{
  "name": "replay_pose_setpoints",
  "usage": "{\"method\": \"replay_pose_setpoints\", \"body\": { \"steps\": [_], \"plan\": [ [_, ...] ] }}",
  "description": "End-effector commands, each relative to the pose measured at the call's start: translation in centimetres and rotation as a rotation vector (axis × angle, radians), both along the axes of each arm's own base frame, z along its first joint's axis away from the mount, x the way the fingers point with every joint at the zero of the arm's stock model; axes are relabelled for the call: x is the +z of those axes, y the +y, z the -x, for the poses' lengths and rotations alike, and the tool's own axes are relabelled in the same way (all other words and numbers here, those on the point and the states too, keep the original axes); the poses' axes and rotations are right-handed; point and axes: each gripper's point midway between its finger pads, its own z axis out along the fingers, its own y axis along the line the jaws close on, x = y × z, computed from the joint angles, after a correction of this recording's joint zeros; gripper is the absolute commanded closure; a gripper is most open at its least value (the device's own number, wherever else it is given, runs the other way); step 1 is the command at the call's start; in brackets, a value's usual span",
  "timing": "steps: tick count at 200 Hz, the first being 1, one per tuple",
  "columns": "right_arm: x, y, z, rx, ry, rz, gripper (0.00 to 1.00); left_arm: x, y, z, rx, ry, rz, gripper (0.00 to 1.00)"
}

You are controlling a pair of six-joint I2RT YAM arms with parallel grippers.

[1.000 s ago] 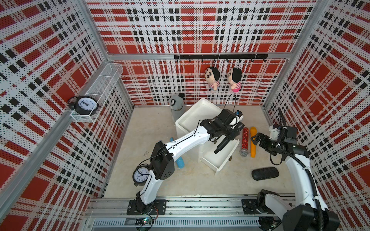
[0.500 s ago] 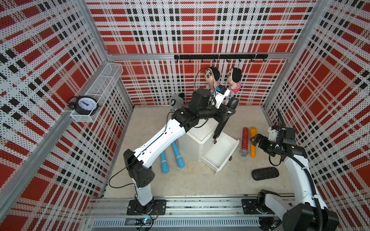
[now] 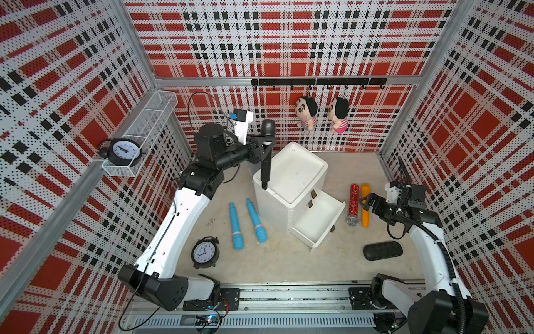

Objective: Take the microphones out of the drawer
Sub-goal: Place the microphone at the center of the board.

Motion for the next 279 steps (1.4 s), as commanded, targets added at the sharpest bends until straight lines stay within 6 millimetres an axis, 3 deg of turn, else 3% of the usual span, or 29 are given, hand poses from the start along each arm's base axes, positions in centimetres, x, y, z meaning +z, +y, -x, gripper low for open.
{"method": "replay_pose_setpoints", "body": {
  "steps": [1, 39, 88, 139, 209, 279],
  "plan": [
    [0.0, -0.1, -0.2, 0.013, -0.017, 0.005, 0.00, -2.0, 4.9, 0.2, 0.146, 0.038, -0.063, 1.00],
    [-0.1, 0.3, -0.5, 0.028, -0.017, -0.004, 0.00, -7.1, 11.7, 0.6, 0.339, 0.158, -0.093, 1.00],
    [0.3, 0.9, -0.8, 0.048, -0.022, 0.004, 0.00, -16.1, 14.3, 0.2, 0.440, 0.342, -0.063, 1.00],
    [0.0, 1.2, -0.7, 0.052, -0.012, 0.008, 0.00, -25.1, 14.1, -0.5, 0.469, 0.542, -0.014, 1.00],
    [-0.8, 1.5, -0.6, 0.055, -0.003, -0.002, 0.00, -31.3, 10.9, -1.3, 0.463, 0.655, -0.037, 1.00],
    [-1.4, 1.5, -0.3, 0.053, 0.006, 0.002, 0.00, -36.5, 10.5, -0.9, 0.494, 0.767, -0.066, 0.98]
  ]
}}
